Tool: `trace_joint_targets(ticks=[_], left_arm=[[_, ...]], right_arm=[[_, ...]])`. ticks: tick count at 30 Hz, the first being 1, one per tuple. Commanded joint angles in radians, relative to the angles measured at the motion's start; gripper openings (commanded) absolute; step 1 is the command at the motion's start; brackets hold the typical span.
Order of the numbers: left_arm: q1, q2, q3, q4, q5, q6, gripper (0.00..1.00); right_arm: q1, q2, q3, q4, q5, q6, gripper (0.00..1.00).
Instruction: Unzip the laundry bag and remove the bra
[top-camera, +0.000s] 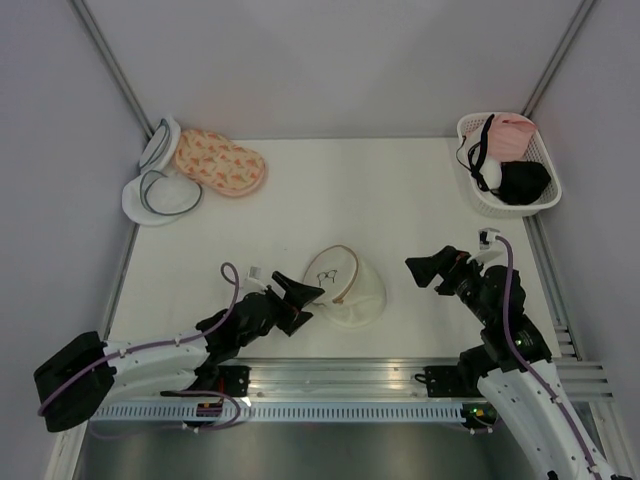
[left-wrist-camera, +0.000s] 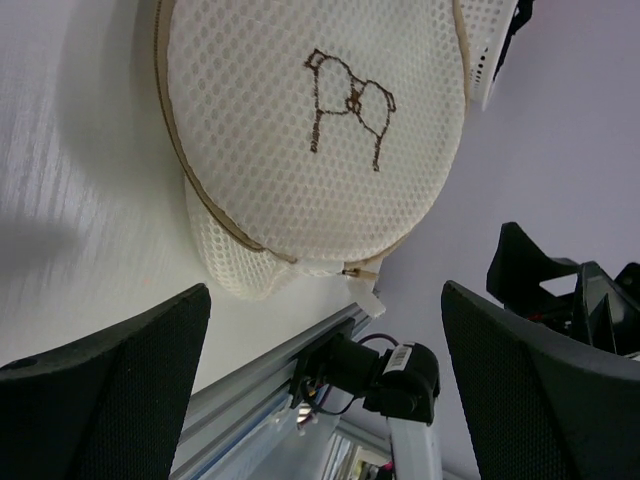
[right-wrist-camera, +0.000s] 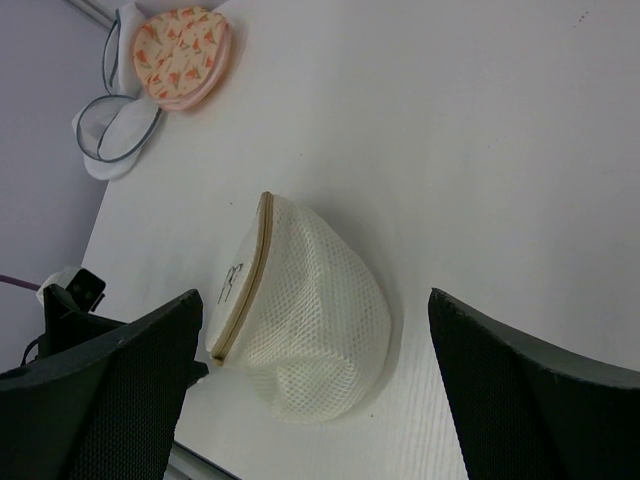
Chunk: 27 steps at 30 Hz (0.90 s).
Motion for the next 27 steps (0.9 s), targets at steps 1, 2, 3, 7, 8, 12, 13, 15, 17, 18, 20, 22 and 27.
trace_joint_targets(ticks=[1,2,3,7,8,12,13,15,17,18,20,22,27], left_arm=[[-0.006,0.128,0.039,0.170,-0.037,-0.157,1.00],[-0.005,0.163,0.041,0.197,-0.029,-0.176,1.00],[-0.006,0.197,0.050,0.253,-0.020,-0.185,1.00],[-0.006,0.381,0.059,0.437,-0.012,-0.210,1.00],[-0.005,0.439,0.064,0.474,-0.022,-0.213,1.00],[-0.003,0.556,0.065,0.637,-0.081,-0.199,0.91],[-0.003,0.578,0.064,0.705,-0.100,-0.199,0.88],[-0.003,0.624,0.055,0.787,-0.118,-0.178,0.79],[0.000,0.642,0.058,0.845,-0.124,-0.164,0.70],[0.000,0.656,0.061,0.858,-0.124,-0.154,0.68],[-0.002,0.667,0.076,0.867,-0.114,-0.133,0.58],[0.000,0.681,0.087,0.872,-0.108,-0.107,0.46],[0.000,0.714,0.108,0.884,-0.086,-0.099,0.52]], right_arm=[[0.001,0.018,0.009,-0.008,0.018,-0.018,0.98],[0.003,0.019,0.012,-0.012,0.020,-0.022,0.98],[0.003,0.019,0.014,-0.017,0.018,-0.029,0.98],[0.004,0.003,0.020,-0.028,0.006,-0.044,0.98],[0.004,-0.004,0.022,-0.032,0.001,-0.047,0.98],[0.008,-0.014,0.032,-0.064,-0.051,-0.070,0.97],[0.008,-0.016,0.038,-0.067,-0.075,-0.078,0.95],[0.008,-0.021,0.051,-0.110,-0.084,-0.110,0.93],[0.009,-0.030,0.066,-0.138,-0.100,-0.131,0.90],[0.011,-0.034,0.065,-0.130,-0.118,-0.130,0.84],[0.011,-0.040,0.066,-0.146,-0.120,-0.122,0.79],[0.009,-0.040,0.066,-0.158,-0.124,-0.127,0.71],[0.011,-0.021,0.072,-0.184,-0.137,-0.125,0.78]])
